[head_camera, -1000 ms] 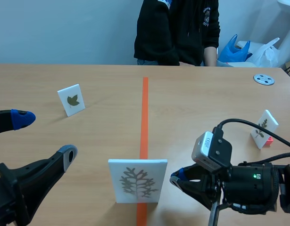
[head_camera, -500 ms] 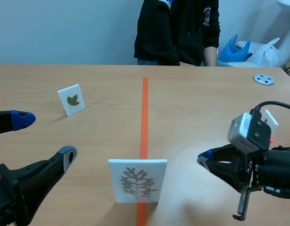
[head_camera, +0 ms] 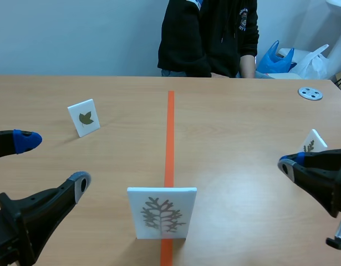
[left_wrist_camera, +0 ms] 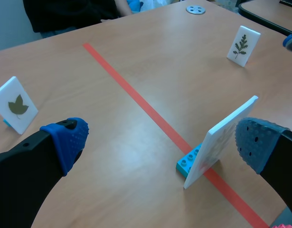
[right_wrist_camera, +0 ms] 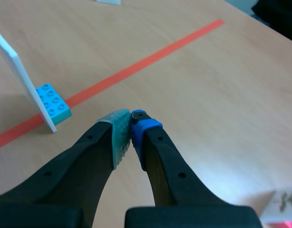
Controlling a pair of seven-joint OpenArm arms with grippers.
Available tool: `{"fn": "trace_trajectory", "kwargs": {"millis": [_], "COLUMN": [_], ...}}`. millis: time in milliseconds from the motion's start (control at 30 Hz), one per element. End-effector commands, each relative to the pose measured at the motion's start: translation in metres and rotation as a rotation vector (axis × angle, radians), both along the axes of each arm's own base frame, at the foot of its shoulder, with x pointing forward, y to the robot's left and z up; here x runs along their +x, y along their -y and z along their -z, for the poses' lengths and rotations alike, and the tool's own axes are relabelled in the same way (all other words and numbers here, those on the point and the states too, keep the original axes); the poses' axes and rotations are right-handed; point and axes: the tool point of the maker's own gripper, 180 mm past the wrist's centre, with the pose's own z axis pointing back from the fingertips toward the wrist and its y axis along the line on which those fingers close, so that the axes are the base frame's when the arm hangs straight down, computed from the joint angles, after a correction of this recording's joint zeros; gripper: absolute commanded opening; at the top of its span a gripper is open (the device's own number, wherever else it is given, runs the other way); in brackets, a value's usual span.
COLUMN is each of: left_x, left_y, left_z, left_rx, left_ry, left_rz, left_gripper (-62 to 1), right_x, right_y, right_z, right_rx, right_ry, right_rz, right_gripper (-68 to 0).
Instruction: Sort the leaf by its shape. The table is split by an orange tape line. A compound leaf with several leaflets goes to the left side, a simple leaf with one blade goes to the right side. Return to the home posture when a red brick is placed on the table.
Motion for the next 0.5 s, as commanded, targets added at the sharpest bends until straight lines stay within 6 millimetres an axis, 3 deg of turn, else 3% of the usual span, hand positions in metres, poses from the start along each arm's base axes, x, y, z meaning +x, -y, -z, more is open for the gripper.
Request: {"fn": "trace_trajectory", "kwargs": {"millis": [0,233,367,467], "left_x": [0.001,0.001,0.001,0.001], "left_y": [0.001,0.001,0.001,0.001], "left_z": [-0.007,-0.007,-0.007,-0.007], "left_rx": [-0.021,-0.021,-0.021,-0.021], "left_ry": [0.023,0.023,0.023,0.022], "left_rz": [-0.001,-0.001,-0.001,-0.001], "left_gripper": [1.4,1.4,1.4,1.4], "right_x": [0.003,0.008,0.008,0.008], "right_y": [0.009,0.060,0.069,0.068], "right_z": [-0.009,-0.018,-0.016,-0.014], "right_rx": [0.015,0.050,0.051,0.049], "right_ry": [0.013,-0.014,-0.042,-0.047], "right_rz": [0.030,0.256,0.303,0.302], "right_gripper": [-66.2,-66.0,-65.2,-52.6]}}
